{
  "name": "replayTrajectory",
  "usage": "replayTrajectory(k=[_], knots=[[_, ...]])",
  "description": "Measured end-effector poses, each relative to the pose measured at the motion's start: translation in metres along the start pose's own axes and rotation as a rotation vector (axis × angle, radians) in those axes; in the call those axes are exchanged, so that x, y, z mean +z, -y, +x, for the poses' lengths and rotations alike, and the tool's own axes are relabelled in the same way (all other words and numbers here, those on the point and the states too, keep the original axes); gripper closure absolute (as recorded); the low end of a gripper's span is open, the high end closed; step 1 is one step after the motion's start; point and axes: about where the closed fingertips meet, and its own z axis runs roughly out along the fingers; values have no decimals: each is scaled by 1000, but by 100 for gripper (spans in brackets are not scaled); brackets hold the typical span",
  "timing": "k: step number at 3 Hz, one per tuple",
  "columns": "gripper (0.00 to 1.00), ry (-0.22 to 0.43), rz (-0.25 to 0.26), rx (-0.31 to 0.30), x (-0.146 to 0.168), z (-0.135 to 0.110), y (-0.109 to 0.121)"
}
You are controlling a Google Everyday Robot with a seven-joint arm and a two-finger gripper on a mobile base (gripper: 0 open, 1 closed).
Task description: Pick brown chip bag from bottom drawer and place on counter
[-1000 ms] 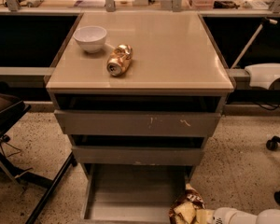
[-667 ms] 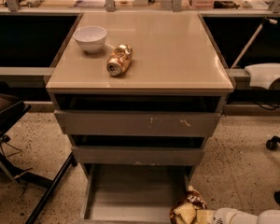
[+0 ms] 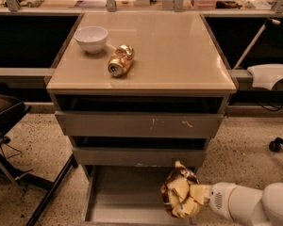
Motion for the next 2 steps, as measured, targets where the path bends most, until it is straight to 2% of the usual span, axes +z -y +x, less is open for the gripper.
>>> replayTrajectory(k=[1, 2], knots=[[100, 139, -60, -51, -51, -77, -62], [100, 291, -73, -110, -136, -137, -122]])
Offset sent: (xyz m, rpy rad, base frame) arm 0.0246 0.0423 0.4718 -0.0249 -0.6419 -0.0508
